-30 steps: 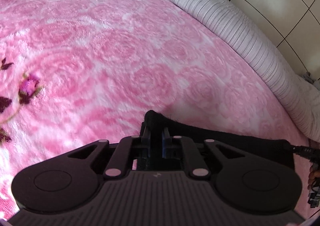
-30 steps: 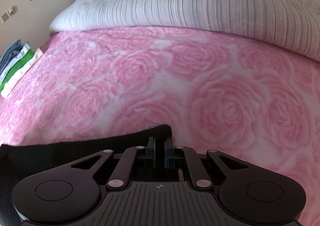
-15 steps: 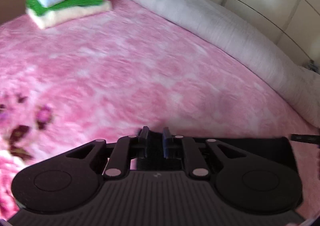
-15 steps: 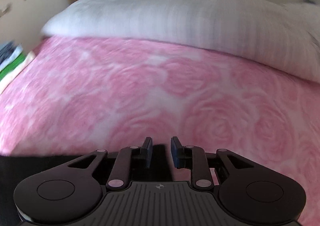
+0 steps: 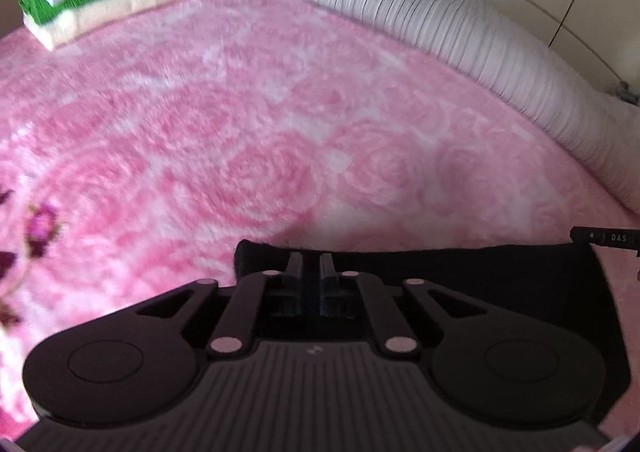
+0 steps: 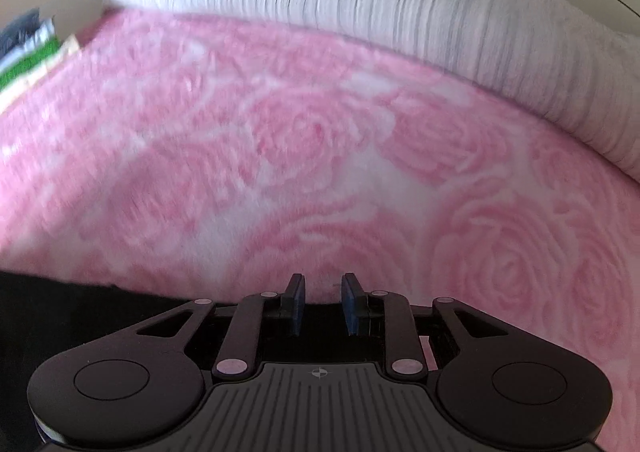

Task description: Fold clothes

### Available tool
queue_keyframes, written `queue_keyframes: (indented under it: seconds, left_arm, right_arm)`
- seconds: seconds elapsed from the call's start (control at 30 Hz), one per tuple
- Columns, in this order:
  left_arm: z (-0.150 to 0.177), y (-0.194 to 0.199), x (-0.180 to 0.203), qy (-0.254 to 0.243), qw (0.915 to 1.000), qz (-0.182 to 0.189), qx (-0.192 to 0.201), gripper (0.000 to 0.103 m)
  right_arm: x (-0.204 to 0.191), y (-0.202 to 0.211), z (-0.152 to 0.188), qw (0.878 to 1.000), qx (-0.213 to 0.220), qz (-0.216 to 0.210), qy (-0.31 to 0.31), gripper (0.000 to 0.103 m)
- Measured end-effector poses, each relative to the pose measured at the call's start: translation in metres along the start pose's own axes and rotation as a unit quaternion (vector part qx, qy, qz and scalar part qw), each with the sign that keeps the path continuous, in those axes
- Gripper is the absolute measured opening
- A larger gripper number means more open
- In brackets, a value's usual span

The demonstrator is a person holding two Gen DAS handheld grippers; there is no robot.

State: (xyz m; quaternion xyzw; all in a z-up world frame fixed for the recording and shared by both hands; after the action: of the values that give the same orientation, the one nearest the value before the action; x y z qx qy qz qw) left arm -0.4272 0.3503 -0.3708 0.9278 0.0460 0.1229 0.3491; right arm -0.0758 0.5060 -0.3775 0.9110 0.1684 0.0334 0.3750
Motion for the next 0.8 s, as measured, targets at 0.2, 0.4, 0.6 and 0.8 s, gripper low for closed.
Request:
queue_keyframes:
  seconds: [0.2, 0.4, 0.6, 0.8]
  left_arm:
    - [0.038, 0.036, 0.048, -0.035, 0.9979, 0.047, -0.029, 0.005]
    - [0.074, 0.02, 0.073, -0.077, 0.9959, 0.038, -0.029, 0.009]
    - [0.08, 0.048, 0.024, -0.062, 0.9975, -0.016, -0.028, 0.003]
    - [0.08, 0.085, 0.017, -0.005, 0.9974, -0.07, -0.018, 0.003]
  right_arm:
    - [-0.045, 0.058, 0.038, 0.998, 0.003, -0.052, 0.037, 0.024]
    - [-0.099, 0.053, 0.089, 0.988, -0.014, -0.094, 0.125, 0.024]
    - [-0.028, 0.065, 0.097, 0.992, -0.016, -0.021, 0.122, 0.024]
    - [0.002, 0.101, 0.091, 0.995, -0.026, 0.022, 0.096, 0.024]
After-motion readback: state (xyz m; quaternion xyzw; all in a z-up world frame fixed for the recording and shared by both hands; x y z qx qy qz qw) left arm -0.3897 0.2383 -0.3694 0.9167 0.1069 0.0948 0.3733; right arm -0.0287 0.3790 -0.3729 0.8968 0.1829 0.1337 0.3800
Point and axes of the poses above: each gripper's, at about its wrist camera, not at the fingertips, and y roughly against the way its jaws point, x to its right, z to its underside, the point moved 1 cm from there along -y, roughly the way its jaws point, and after that the axes turned 9 degrees about x, right-handed, at the moved point
